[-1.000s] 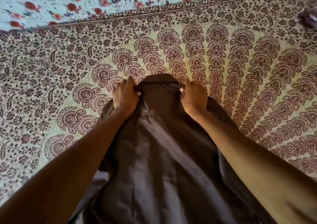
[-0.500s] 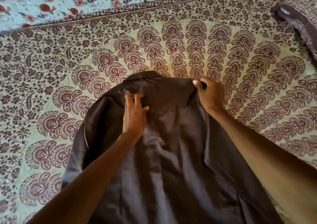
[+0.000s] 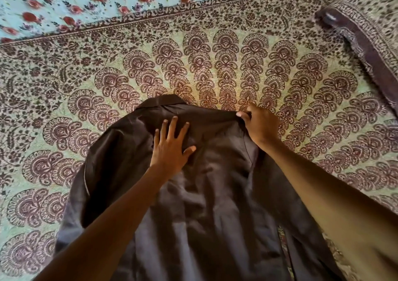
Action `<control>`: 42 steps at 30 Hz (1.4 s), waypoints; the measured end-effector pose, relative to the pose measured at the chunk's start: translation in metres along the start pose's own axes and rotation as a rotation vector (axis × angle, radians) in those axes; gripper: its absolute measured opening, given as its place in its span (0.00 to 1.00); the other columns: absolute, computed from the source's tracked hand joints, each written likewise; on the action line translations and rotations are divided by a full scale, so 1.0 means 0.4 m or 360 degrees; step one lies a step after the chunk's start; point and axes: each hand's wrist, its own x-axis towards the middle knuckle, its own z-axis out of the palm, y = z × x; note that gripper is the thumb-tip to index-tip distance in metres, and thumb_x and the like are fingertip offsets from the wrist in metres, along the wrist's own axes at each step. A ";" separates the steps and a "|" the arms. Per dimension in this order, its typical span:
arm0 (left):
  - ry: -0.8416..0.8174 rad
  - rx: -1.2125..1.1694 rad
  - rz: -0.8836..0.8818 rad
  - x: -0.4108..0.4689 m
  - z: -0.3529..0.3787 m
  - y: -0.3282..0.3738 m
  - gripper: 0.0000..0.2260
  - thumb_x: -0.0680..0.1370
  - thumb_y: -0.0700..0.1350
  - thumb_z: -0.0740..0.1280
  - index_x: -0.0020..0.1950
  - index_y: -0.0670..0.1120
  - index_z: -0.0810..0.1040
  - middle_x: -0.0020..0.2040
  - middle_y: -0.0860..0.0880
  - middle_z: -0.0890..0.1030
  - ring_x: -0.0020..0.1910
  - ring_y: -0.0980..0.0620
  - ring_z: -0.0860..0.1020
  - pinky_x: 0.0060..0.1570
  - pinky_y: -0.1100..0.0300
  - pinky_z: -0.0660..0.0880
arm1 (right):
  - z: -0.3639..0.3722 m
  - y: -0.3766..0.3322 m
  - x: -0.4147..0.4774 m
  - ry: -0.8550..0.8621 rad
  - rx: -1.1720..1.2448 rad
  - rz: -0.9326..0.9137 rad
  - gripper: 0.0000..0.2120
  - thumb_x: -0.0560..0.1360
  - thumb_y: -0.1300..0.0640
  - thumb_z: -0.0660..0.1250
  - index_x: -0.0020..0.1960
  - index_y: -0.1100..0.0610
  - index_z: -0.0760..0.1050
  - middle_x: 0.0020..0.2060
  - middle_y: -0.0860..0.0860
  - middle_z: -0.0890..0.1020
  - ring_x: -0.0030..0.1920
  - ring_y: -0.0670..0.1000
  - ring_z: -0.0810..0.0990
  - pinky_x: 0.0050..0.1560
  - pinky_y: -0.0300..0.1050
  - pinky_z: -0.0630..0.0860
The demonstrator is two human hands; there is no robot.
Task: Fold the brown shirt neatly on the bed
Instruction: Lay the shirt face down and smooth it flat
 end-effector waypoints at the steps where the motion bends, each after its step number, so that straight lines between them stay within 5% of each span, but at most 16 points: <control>1: 0.0008 0.0002 0.0007 0.000 0.005 -0.002 0.32 0.77 0.65 0.57 0.78 0.57 0.52 0.80 0.46 0.48 0.78 0.40 0.47 0.74 0.41 0.50 | 0.004 0.002 0.011 0.0026 -0.0058 -0.0035 0.17 0.77 0.41 0.63 0.48 0.56 0.75 0.37 0.54 0.82 0.33 0.54 0.77 0.28 0.41 0.57; 4: -0.0038 -0.0099 0.0017 0.007 -0.001 -0.004 0.32 0.77 0.63 0.60 0.78 0.55 0.55 0.79 0.46 0.50 0.78 0.41 0.49 0.74 0.42 0.51 | 0.015 -0.018 0.024 0.0092 -0.0198 -0.0011 0.17 0.76 0.43 0.66 0.53 0.58 0.74 0.44 0.54 0.82 0.44 0.56 0.79 0.41 0.47 0.73; 6: 0.0039 -0.0327 0.0002 0.007 -0.025 -0.019 0.27 0.78 0.58 0.62 0.75 0.51 0.63 0.76 0.45 0.59 0.75 0.40 0.59 0.72 0.43 0.59 | 0.008 -0.054 0.013 0.0176 -0.0285 0.0073 0.16 0.75 0.48 0.69 0.57 0.57 0.73 0.50 0.55 0.81 0.54 0.58 0.77 0.55 0.55 0.71; 9: 0.0532 -0.0410 -0.0093 -0.015 -0.070 -0.072 0.16 0.79 0.51 0.61 0.65 0.47 0.73 0.64 0.45 0.72 0.62 0.41 0.72 0.59 0.44 0.70 | 0.000 -0.135 -0.023 0.0270 -0.0034 -0.0069 0.08 0.76 0.52 0.68 0.51 0.55 0.74 0.48 0.53 0.79 0.53 0.58 0.77 0.55 0.55 0.71; 12: 0.0738 -0.0367 -0.0567 -0.040 -0.110 -0.155 0.15 0.80 0.50 0.60 0.64 0.45 0.71 0.63 0.41 0.72 0.62 0.38 0.70 0.60 0.42 0.67 | 0.010 -0.262 -0.075 0.0081 0.0412 -0.0322 0.02 0.77 0.55 0.65 0.48 0.53 0.74 0.46 0.51 0.77 0.49 0.56 0.75 0.48 0.51 0.69; 15: 0.0599 -0.0694 -0.0969 -0.038 -0.119 -0.273 0.22 0.79 0.58 0.60 0.67 0.46 0.68 0.64 0.39 0.73 0.64 0.37 0.69 0.64 0.41 0.66 | 0.032 -0.401 -0.113 -0.0121 0.0488 -0.0506 0.11 0.78 0.52 0.63 0.60 0.52 0.74 0.55 0.52 0.76 0.57 0.56 0.73 0.52 0.52 0.73; 17: 0.0484 -0.1031 -0.1012 -0.023 -0.135 -0.352 0.24 0.76 0.64 0.59 0.64 0.48 0.70 0.57 0.41 0.79 0.56 0.39 0.76 0.57 0.45 0.73 | 0.054 -0.489 -0.120 -0.0281 0.0376 -0.0568 0.21 0.79 0.47 0.61 0.71 0.49 0.67 0.68 0.54 0.70 0.68 0.58 0.68 0.62 0.58 0.72; 20: 0.0073 -0.1323 -0.0956 0.013 -0.168 -0.415 0.14 0.80 0.56 0.61 0.49 0.47 0.77 0.44 0.46 0.79 0.45 0.47 0.76 0.45 0.55 0.71 | 0.098 -0.578 -0.117 -0.0645 0.0327 -0.0452 0.31 0.78 0.36 0.54 0.78 0.44 0.51 0.79 0.54 0.53 0.78 0.61 0.50 0.72 0.69 0.51; 23: -0.0174 -0.1625 -0.0762 0.040 -0.197 -0.438 0.10 0.77 0.49 0.68 0.37 0.49 0.80 0.37 0.49 0.82 0.39 0.52 0.79 0.48 0.56 0.75 | 0.143 -0.613 -0.126 -0.0736 0.0262 -0.0334 0.36 0.75 0.28 0.46 0.78 0.42 0.44 0.79 0.53 0.45 0.78 0.61 0.39 0.70 0.73 0.37; 25: -0.0500 -0.1428 -0.0543 0.031 -0.232 -0.435 0.13 0.78 0.50 0.67 0.35 0.46 0.77 0.29 0.54 0.79 0.29 0.60 0.76 0.38 0.66 0.72 | 0.158 -0.617 -0.138 -0.0657 0.0180 -0.0318 0.37 0.74 0.27 0.44 0.79 0.42 0.44 0.79 0.53 0.44 0.78 0.61 0.37 0.69 0.74 0.35; 28: -0.0902 -0.0809 -0.0385 0.005 -0.248 -0.470 0.24 0.73 0.65 0.65 0.46 0.44 0.80 0.39 0.48 0.80 0.39 0.52 0.78 0.41 0.61 0.73 | 0.172 -0.609 -0.148 -0.0580 0.0073 -0.0324 0.38 0.74 0.27 0.40 0.79 0.44 0.43 0.79 0.50 0.42 0.78 0.58 0.36 0.69 0.76 0.36; 31: -0.0991 -0.0673 -0.0457 -0.043 -0.251 -0.577 0.35 0.60 0.75 0.67 0.48 0.45 0.81 0.43 0.46 0.81 0.41 0.49 0.80 0.41 0.58 0.76 | 0.182 -0.610 -0.147 -0.0579 0.0053 -0.0302 0.38 0.73 0.27 0.36 0.79 0.44 0.41 0.79 0.48 0.40 0.78 0.57 0.35 0.69 0.75 0.37; 33: -0.0887 -0.0787 -0.0547 -0.070 -0.274 -0.635 0.26 0.68 0.66 0.71 0.52 0.45 0.82 0.44 0.46 0.81 0.42 0.50 0.78 0.39 0.61 0.73 | 0.187 -0.611 -0.150 -0.0548 0.0047 -0.0287 0.38 0.73 0.27 0.35 0.79 0.43 0.41 0.79 0.48 0.40 0.78 0.56 0.34 0.69 0.75 0.36; 37: -0.0234 -0.1227 -0.0719 -0.084 -0.286 -0.690 0.12 0.72 0.48 0.74 0.49 0.41 0.81 0.44 0.44 0.80 0.45 0.50 0.77 0.42 0.63 0.70 | 0.196 -0.614 -0.156 -0.0456 0.0033 -0.0261 0.37 0.75 0.29 0.35 0.79 0.45 0.42 0.79 0.48 0.42 0.78 0.55 0.36 0.70 0.74 0.37; 42: 0.0167 -0.0740 -0.1041 -0.086 -0.222 -0.677 0.05 0.73 0.47 0.73 0.44 0.47 0.82 0.45 0.47 0.81 0.48 0.48 0.78 0.44 0.62 0.66 | 0.214 -0.615 -0.160 -0.0367 -0.0040 -0.0254 0.36 0.76 0.30 0.37 0.79 0.46 0.45 0.80 0.48 0.44 0.79 0.56 0.39 0.70 0.75 0.40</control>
